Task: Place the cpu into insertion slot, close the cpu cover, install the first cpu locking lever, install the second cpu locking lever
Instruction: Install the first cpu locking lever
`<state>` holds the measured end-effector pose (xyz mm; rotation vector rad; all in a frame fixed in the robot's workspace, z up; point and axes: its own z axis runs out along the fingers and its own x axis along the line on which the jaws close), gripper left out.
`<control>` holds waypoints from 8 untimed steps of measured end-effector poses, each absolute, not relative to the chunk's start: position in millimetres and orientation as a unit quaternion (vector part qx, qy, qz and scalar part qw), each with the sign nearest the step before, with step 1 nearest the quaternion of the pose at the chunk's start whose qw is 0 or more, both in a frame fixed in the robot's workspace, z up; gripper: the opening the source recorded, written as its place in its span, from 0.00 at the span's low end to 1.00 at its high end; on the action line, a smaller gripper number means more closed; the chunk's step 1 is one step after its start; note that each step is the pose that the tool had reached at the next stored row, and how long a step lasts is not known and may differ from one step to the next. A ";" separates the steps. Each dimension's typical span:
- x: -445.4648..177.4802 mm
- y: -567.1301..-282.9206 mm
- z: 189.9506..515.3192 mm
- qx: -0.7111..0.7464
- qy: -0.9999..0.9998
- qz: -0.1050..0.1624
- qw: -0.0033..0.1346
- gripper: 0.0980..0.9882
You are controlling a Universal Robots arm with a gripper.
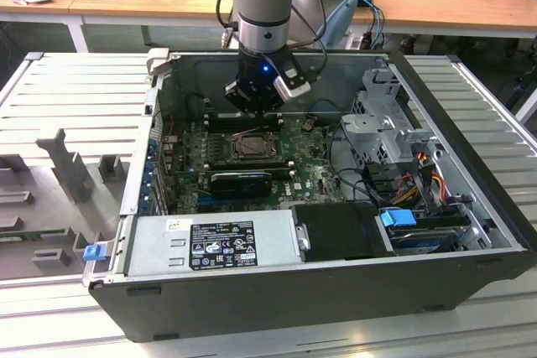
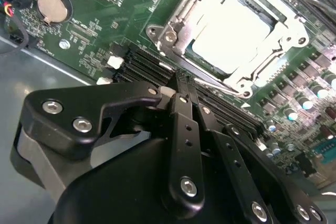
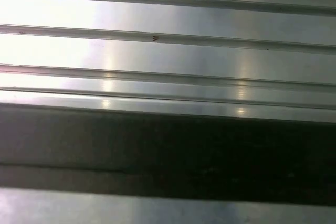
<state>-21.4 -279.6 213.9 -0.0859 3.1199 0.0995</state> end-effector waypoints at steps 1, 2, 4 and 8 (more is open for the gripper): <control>-20.7 -279.6 213.5 -0.028 0.999 0.032 0.009 0.01; -19.8 -279.7 212.9 -0.028 0.999 0.032 0.010 0.01; -19.7 -280.3 212.0 -0.028 0.999 0.032 0.010 0.01; -19.7 -281.6 210.2 -0.028 0.999 0.032 0.010 0.01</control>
